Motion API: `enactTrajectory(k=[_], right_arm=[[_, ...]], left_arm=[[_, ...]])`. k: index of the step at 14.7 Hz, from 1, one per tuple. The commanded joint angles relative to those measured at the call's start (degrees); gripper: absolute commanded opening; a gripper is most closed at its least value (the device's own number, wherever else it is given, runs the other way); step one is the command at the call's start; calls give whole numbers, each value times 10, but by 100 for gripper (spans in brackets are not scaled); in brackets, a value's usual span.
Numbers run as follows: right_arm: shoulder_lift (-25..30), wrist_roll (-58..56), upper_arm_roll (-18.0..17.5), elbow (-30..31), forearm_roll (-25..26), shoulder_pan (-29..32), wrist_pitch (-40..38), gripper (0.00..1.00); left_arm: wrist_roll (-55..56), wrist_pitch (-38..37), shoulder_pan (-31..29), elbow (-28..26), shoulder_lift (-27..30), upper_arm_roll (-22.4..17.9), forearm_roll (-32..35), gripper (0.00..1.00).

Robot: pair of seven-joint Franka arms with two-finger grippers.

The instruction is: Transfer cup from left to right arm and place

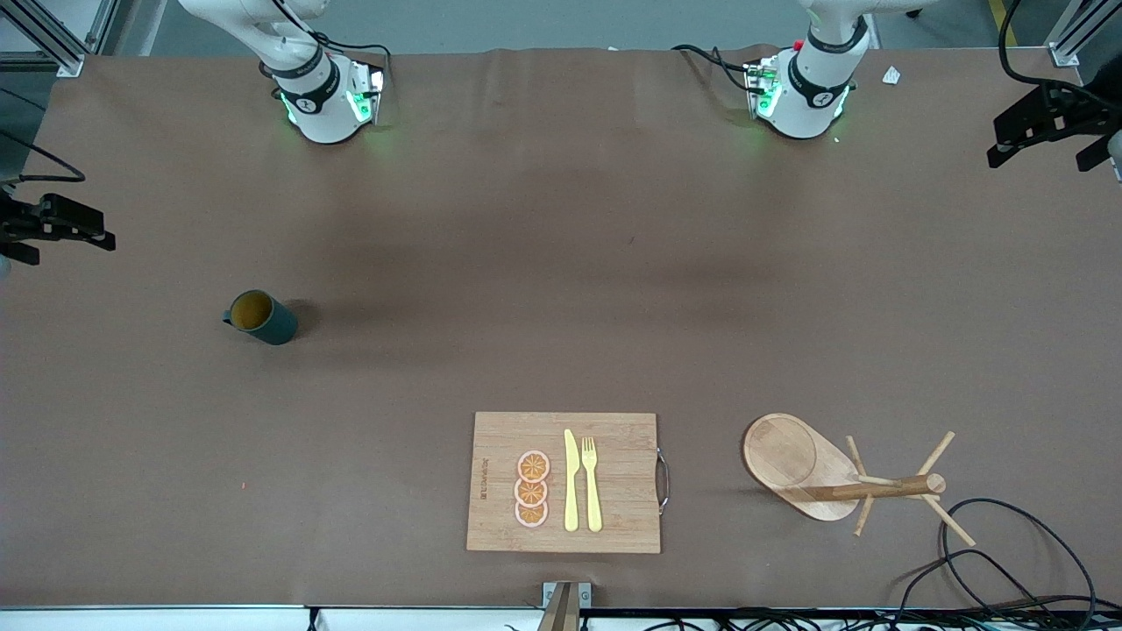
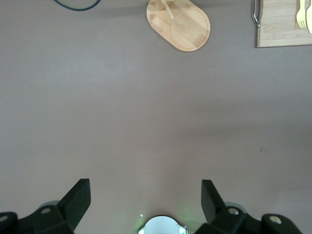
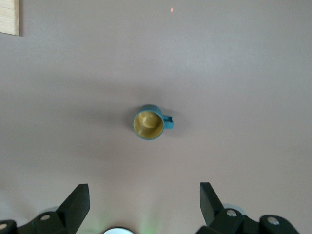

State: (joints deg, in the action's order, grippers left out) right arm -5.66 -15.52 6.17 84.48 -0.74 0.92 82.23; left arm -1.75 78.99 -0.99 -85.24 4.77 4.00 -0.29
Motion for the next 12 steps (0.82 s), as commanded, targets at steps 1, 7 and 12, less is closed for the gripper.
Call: enactTrajectory(k=[1, 7, 12], right_arm=[[25, 26, -5, -3, 2, 0, -26, 100], [93, 24, -6, 41, 3, -7, -33, 100], [99, 23, -6, 40, 3, -17, -24, 100]], left_arm=[[3, 38, -1, -49, 33, 3, 1, 100], [4, 50, 0, -66, 42, 17, 1, 100], [-8, 49, 0, -61, 37, 18, -2, 100]])
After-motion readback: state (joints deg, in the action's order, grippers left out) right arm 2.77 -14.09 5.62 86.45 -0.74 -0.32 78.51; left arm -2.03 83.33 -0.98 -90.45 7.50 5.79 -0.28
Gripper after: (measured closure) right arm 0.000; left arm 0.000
